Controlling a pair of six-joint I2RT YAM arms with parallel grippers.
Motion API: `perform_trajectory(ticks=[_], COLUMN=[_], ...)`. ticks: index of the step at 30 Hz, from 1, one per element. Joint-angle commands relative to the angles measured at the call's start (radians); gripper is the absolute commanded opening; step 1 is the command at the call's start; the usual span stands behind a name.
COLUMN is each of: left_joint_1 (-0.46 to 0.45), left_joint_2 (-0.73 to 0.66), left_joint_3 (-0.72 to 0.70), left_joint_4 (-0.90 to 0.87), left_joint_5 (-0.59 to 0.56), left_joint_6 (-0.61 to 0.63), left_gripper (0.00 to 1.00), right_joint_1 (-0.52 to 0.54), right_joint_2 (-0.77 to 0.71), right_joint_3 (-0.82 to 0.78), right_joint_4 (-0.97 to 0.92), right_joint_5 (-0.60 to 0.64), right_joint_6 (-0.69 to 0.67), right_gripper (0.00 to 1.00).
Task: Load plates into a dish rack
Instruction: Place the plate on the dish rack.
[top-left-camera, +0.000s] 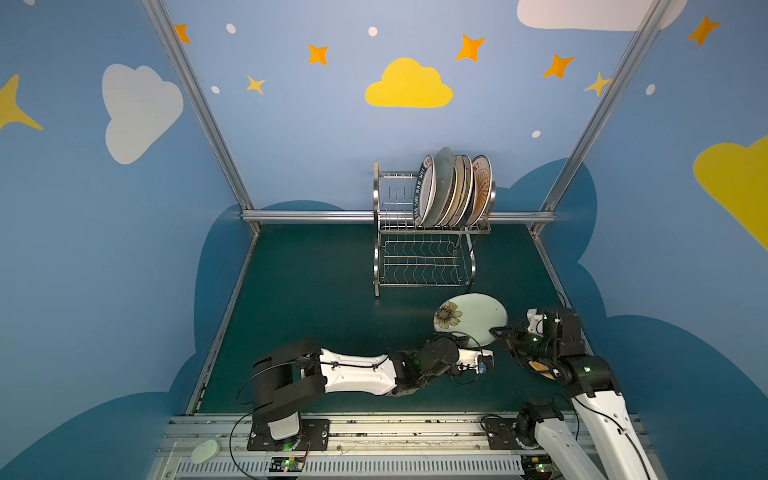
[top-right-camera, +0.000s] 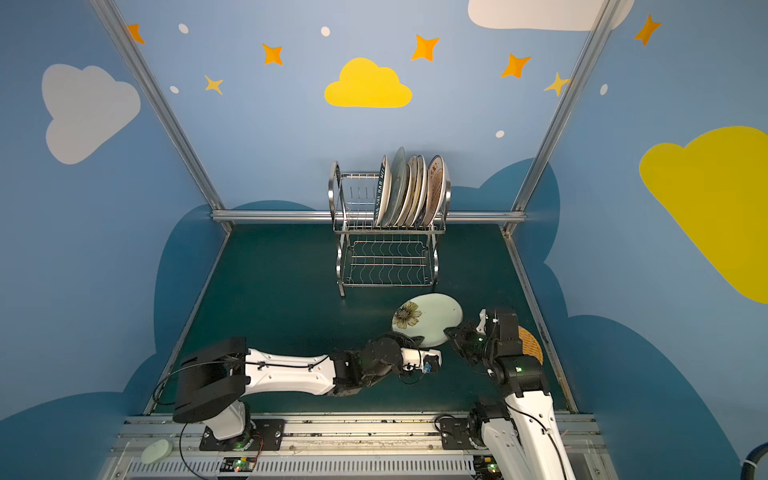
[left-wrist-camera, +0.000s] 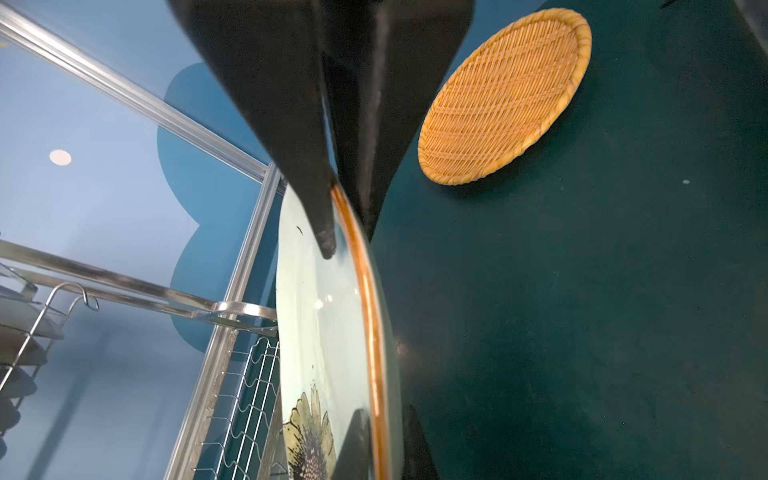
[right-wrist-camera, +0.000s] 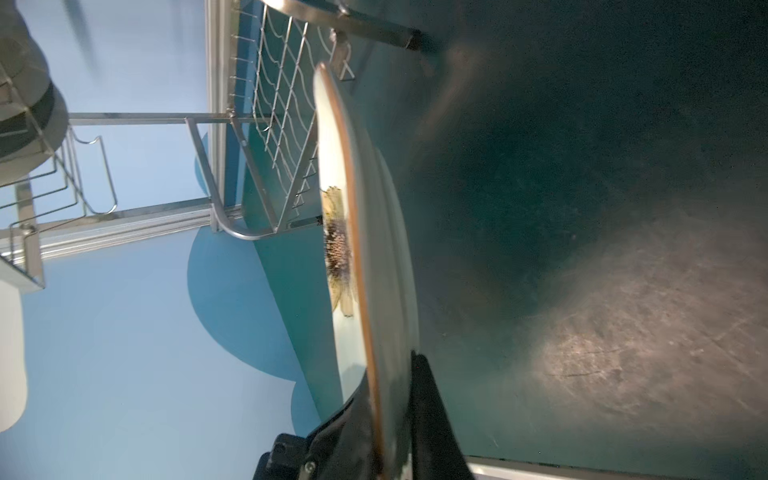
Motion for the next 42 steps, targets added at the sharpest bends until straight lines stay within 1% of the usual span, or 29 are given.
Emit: perform_trajectory(ticks=[1,5,8,10,14,18,20,21,24,28,31,33,37,42], left_joint_1=[0.009,0.004,0.001,0.001,0.001,0.003,0.007,0.009,0.015,0.038,0.054,0.065,0.076,0.091], left_joint_2=[-0.085,-0.141,-0.182,-0.213,-0.290,-0.373,-0.413,-0.428,-0.487,-0.567,-0.637,-0.684,-0.763,-0.815], left_joint_3=[-0.018,-0.054,-0.080,-0.098,-0.121,-0.145,-0.159,-0.166,-0.201,-0.228,-0.232,-0.229,-0.195,-0.134], left_joint_4=[0.020,0.002,-0.017,-0.022,-0.068,-0.078,-0.077,-0.073,-0.040,-0.017,-0.017,-0.026,-0.078,-0.102], left_joint_5=[0.010,0.009,-0.003,-0.013,-0.033,-0.062,-0.074,-0.079,-0.083,-0.095,-0.107,-0.109,-0.109,-0.130], left_joint_6=[-0.105,-0.117,-0.126,-0.142,-0.204,-0.268,-0.292,-0.302,-0.328,-0.390,-0.446,-0.484,-0.524,-0.575], left_gripper=[0.04,0.04,0.04,0.04,0.04,0.04,0.04,0.04,0.04,0.04,0.04,0.04,0.04,0.04], right_joint_1=[0.010,0.011,0.012,0.012,0.012,0.013,0.012,0.012,0.012,0.012,0.012,0.012,0.012,0.016], right_joint_2=[-0.015,0.001,0.027,0.049,0.079,0.075,0.061,0.052,0.012,-0.036,-0.060,-0.070,-0.097,-0.141], right_joint_3=[0.056,0.057,0.068,0.088,0.122,0.136,0.130,0.121,0.070,0.004,-0.078,-0.120,-0.215,-0.308], right_joint_4=[0.193,0.247,0.290,0.302,0.319,0.312,0.313,0.318,0.359,0.426,0.465,0.496,0.570,0.673], right_joint_5=[-0.072,-0.076,-0.083,-0.084,-0.079,-0.052,-0.041,-0.031,-0.019,-0.034,-0.038,-0.048,-0.065,-0.108], right_joint_6=[-0.013,-0.007,-0.018,-0.044,-0.108,-0.189,-0.248,-0.265,-0.328,-0.386,-0.416,-0.441,-0.470,-0.526], right_gripper=[0.34,0.54,0.67,0.73,0.76,0.78,0.83,0.83,0.88,0.89,0.89,0.89,0.89,0.89])
